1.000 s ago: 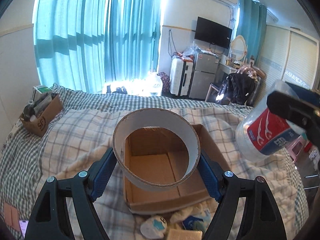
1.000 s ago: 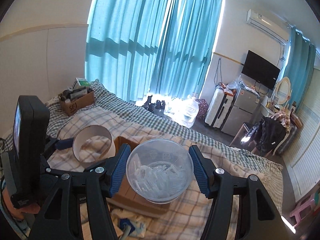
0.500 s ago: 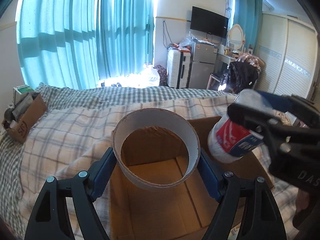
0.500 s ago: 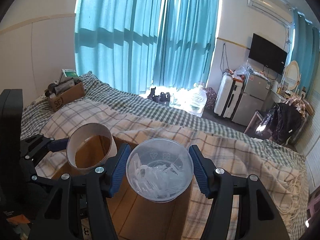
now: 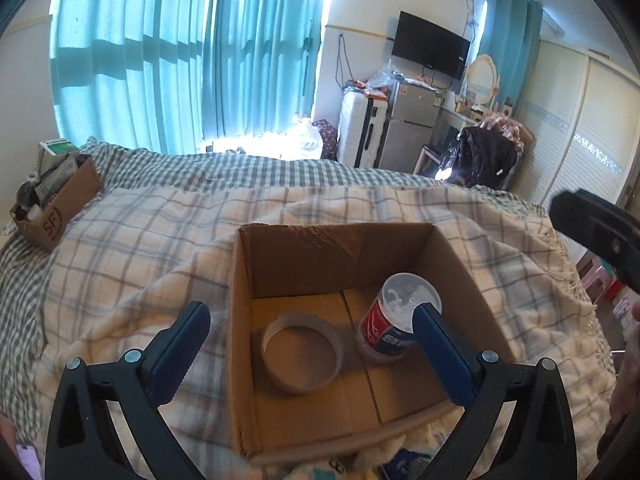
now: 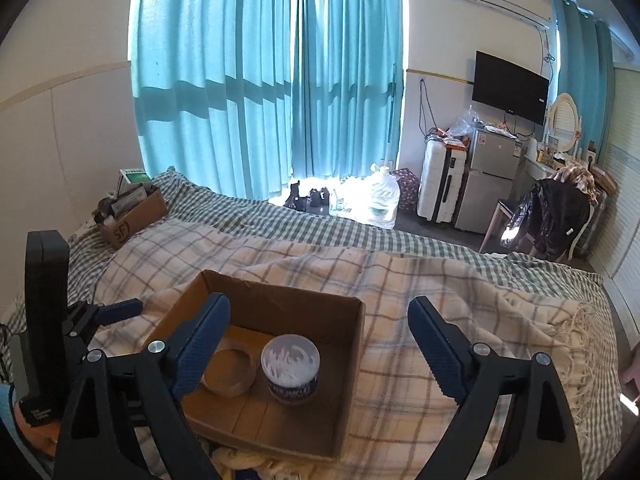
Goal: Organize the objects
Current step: 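Lower the tape roll and clear cup into the box and open both tools, then grasp the medicine carton with the left tool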
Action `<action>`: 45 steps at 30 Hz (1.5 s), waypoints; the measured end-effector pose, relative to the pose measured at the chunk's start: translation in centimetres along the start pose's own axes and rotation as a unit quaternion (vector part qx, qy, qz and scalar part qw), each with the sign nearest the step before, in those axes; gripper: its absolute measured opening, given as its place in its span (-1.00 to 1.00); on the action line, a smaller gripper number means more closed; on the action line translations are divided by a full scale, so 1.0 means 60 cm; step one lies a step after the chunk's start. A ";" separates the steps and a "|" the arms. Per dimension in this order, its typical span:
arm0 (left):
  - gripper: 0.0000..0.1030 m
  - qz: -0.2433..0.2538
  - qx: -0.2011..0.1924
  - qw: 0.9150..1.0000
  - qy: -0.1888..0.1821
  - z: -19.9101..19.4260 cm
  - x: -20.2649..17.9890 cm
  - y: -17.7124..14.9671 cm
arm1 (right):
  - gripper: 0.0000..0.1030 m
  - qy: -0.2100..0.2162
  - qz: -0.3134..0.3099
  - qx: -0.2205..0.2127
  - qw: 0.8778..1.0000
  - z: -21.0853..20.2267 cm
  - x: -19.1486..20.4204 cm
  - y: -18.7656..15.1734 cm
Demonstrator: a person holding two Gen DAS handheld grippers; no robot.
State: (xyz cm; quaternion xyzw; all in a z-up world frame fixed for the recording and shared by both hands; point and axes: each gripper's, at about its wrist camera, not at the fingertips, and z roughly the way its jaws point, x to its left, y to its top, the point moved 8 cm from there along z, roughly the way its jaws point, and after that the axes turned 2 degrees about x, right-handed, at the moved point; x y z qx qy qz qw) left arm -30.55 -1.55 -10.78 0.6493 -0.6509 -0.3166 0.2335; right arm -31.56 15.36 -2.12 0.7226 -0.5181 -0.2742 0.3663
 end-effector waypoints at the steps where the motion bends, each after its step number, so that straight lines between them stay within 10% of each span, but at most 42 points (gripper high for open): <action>1: 1.00 0.002 -0.004 1.000 0.002 -0.014 0.000 -0.001 | 0.76 -0.006 -0.003 0.002 1.000 -0.019 -0.002 -0.002; 13: 1.00 0.001 0.004 1.000 0.030 -0.142 -0.004 -0.097 | 0.76 -0.020 -0.009 0.000 1.000 -0.195 0.014 -0.094; 26: 1.00 0.031 0.075 0.997 0.017 -0.110 -0.035 -0.294 | 0.76 -0.008 0.050 0.126 0.991 -0.101 0.023 -0.333; 43: 0.98 0.093 0.125 0.988 0.012 -0.047 -0.088 -0.352 | 0.76 -0.018 0.054 0.164 0.985 -0.072 0.027 -0.366; 45: 0.58 0.105 0.131 0.986 0.020 -0.041 -0.093 -0.360 | 0.76 -0.020 0.054 0.167 0.984 -0.070 0.027 -0.368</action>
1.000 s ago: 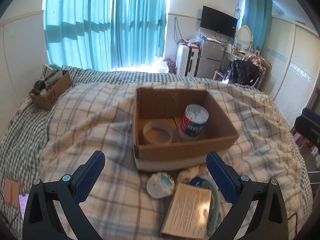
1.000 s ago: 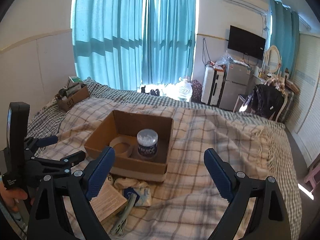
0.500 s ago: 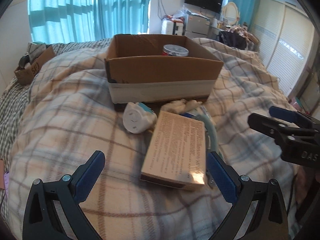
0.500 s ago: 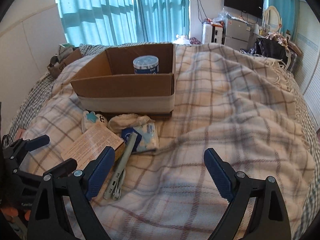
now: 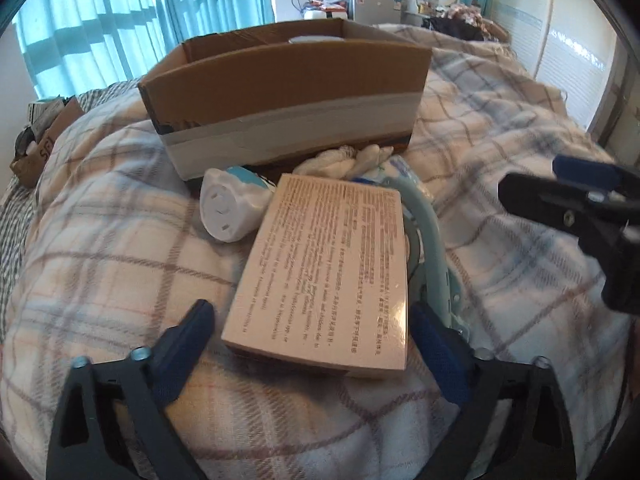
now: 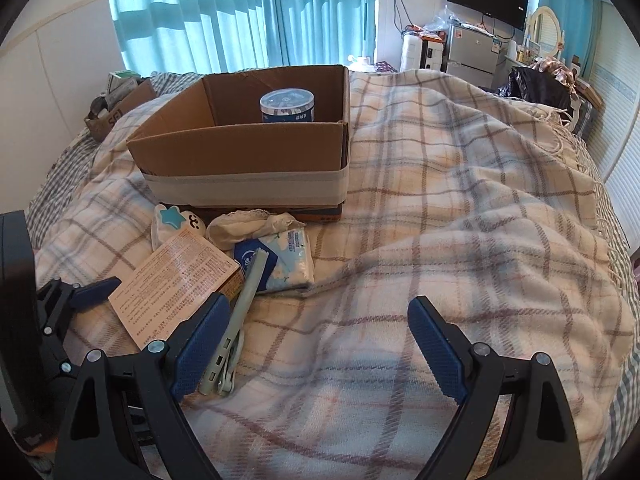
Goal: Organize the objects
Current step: 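Grasp the medicine carton with the left tool, then carry the carton over the box with the left tool while the right tool grasps the floss stick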
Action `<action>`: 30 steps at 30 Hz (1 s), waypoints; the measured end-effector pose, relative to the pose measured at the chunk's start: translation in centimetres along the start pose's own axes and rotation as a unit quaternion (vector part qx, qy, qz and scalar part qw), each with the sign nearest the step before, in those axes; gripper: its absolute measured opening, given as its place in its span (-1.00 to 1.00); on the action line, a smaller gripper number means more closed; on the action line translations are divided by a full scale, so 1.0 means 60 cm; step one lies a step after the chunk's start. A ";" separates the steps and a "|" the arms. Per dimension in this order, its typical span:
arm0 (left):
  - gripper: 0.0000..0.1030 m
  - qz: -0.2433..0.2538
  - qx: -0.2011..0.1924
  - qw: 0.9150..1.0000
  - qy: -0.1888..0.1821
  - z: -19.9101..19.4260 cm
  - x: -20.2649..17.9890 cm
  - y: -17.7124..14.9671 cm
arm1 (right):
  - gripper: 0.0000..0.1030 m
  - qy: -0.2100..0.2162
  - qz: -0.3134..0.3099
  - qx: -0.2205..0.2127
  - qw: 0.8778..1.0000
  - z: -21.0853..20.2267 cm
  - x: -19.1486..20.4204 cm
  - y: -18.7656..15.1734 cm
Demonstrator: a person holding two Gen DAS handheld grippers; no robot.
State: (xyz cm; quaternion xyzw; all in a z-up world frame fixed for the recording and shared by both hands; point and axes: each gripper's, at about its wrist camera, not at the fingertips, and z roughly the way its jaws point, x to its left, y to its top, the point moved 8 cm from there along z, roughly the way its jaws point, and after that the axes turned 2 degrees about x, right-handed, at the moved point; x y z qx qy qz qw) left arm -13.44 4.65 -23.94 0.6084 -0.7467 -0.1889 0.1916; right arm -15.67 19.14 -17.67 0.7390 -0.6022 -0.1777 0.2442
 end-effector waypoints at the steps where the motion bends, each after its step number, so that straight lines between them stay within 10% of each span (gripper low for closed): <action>1: 0.55 0.004 0.005 1.000 0.000 0.001 -0.002 -0.002 | 0.76 -0.002 -0.001 0.002 1.000 0.001 0.001 -0.001; 12: 0.49 -0.117 -0.100 0.986 -0.059 -0.123 0.069 0.023 | 0.76 -0.016 -0.006 0.009 1.000 0.007 0.002 -0.002; 22: 0.49 -0.118 -0.113 0.987 -0.011 -0.109 0.100 0.014 | 0.75 0.008 -0.072 0.075 0.995 0.061 0.079 -0.002; 30: 0.49 -0.110 -0.093 0.990 -0.011 -0.088 0.094 0.004 | 0.13 0.052 -0.082 0.112 0.989 0.090 0.106 -0.036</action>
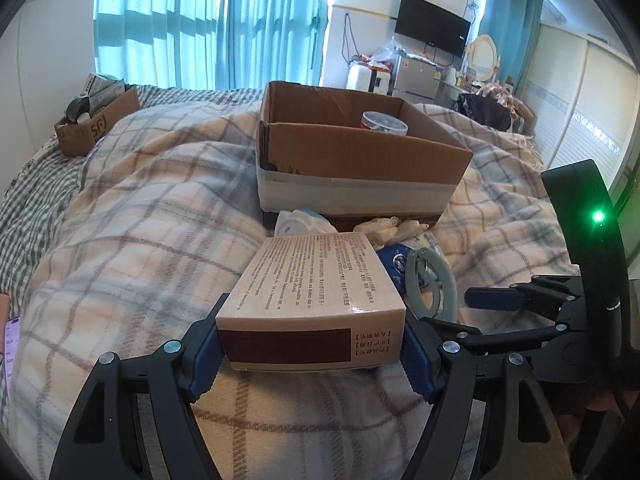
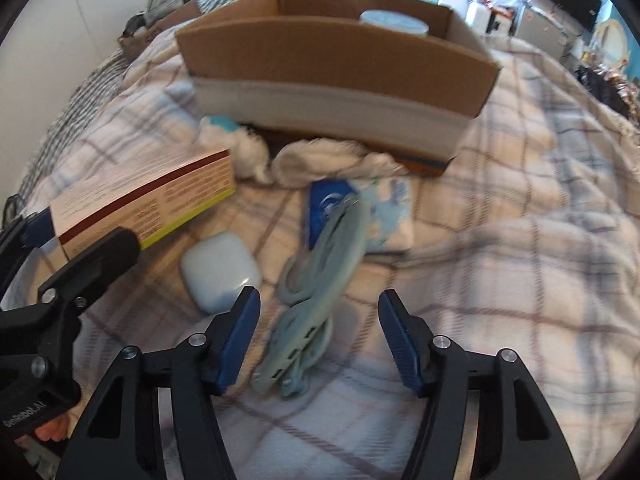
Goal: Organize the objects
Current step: 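Carry the carton over the box with the left tool while the right tool grasps the floss stick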
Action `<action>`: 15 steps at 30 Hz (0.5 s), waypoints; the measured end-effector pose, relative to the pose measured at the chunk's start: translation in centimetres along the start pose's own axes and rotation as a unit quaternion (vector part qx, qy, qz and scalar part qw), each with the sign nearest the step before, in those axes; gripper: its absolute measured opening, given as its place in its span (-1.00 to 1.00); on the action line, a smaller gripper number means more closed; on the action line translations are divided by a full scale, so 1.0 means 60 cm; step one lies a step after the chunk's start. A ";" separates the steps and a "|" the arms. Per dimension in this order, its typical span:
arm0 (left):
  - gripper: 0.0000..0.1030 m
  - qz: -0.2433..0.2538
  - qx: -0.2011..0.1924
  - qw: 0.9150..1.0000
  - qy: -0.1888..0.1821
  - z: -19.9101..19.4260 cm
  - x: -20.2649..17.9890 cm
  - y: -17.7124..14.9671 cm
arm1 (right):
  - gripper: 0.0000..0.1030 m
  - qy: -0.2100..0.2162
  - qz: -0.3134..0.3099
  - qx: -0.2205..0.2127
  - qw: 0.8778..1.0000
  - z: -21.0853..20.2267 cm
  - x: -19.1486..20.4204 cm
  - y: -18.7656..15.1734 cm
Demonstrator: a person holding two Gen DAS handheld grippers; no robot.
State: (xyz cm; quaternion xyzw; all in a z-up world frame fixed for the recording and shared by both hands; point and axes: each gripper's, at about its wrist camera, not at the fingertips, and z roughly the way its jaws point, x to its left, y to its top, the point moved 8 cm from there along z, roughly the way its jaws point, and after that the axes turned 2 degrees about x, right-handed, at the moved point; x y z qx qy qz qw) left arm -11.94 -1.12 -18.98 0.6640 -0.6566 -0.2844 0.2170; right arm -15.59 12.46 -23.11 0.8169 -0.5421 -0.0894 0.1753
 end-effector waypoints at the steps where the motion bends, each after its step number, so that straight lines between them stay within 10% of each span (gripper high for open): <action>1: 0.49 0.001 0.002 1.000 -0.001 0.001 -0.001 -0.002 | -0.04 0.004 0.002 0.003 1.000 0.003 0.000 -0.002; 8: 0.47 -0.011 -0.009 1.000 0.011 -0.022 0.002 -0.006 | -0.87 -0.006 0.003 -0.052 0.999 -0.046 -0.004 -0.001; 15: 0.47 -0.028 -0.030 0.999 0.000 -0.062 0.008 0.004 | -0.93 -0.032 0.003 -0.148 0.988 -0.153 -0.002 0.016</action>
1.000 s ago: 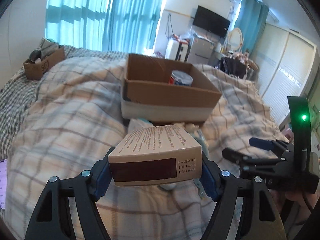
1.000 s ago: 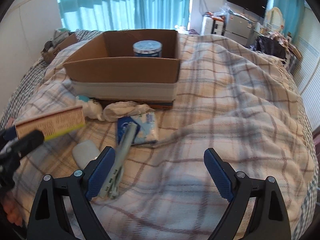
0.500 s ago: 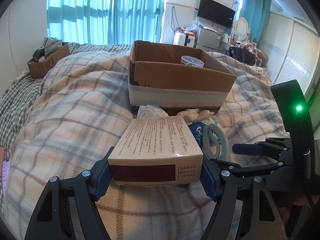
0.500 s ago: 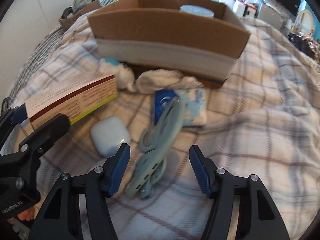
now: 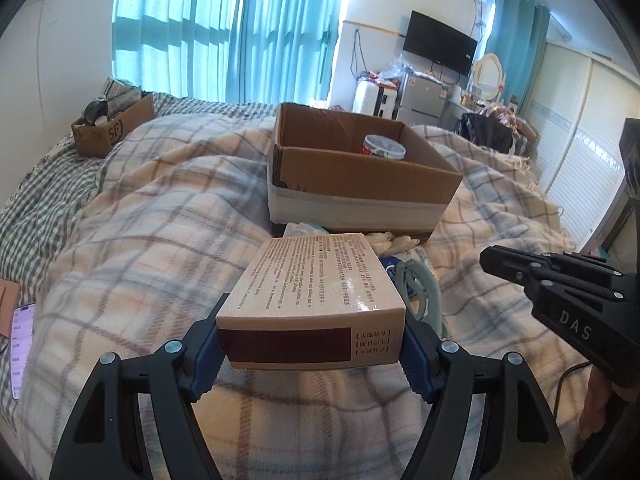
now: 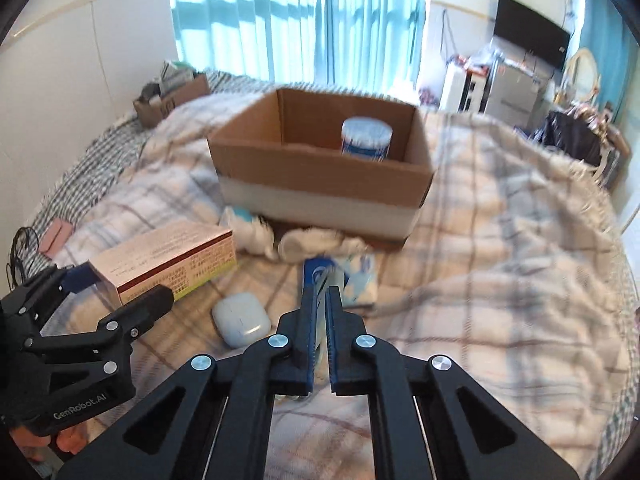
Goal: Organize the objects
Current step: 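Carry the carton over the box with the left tool while the right tool grasps the floss stick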
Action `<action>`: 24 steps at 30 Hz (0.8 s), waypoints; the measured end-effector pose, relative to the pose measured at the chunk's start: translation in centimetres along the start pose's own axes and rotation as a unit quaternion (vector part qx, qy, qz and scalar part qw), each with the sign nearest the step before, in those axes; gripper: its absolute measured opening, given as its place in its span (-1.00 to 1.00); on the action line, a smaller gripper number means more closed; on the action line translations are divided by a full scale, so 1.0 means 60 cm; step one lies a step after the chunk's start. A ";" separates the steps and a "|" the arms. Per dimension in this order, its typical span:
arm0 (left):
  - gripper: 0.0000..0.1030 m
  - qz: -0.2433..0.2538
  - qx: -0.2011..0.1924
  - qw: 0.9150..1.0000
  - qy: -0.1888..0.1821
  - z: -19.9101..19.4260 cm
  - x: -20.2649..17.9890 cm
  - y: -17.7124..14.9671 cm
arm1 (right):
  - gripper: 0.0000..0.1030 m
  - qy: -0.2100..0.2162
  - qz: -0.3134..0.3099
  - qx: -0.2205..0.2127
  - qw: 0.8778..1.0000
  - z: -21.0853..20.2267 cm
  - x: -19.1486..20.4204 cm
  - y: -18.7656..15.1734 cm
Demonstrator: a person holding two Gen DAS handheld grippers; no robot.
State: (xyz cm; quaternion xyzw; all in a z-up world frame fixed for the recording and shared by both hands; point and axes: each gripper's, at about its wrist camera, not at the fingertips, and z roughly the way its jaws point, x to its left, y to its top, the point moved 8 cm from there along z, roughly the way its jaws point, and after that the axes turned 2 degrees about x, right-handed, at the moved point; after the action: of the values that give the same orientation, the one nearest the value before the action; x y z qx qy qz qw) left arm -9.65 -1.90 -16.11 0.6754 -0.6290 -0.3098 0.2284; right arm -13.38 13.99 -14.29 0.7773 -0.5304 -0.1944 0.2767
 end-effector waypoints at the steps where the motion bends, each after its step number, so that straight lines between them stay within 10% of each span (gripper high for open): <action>1: 0.47 -0.001 -0.004 1.000 -0.002 -0.006 0.000 0.003 | -0.93 -0.001 0.000 -0.007 1.000 -0.008 0.000 0.006; 16: 0.47 0.008 -0.062 0.998 -0.024 -0.058 -0.023 0.129 | -0.96 -0.013 -0.032 -0.074 0.997 -0.095 0.001 0.113; 24: 0.47 0.004 -0.092 0.996 -0.010 -0.035 -0.011 0.190 | -0.95 -0.004 -0.027 -0.021 0.999 -0.027 -0.004 0.094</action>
State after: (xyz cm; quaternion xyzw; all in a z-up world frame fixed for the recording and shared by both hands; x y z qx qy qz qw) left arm -16.24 -2.59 -6.57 0.6458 -0.6030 -0.3720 0.2843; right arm -16.56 12.97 -9.46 0.7844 -0.5064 -0.2161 0.2856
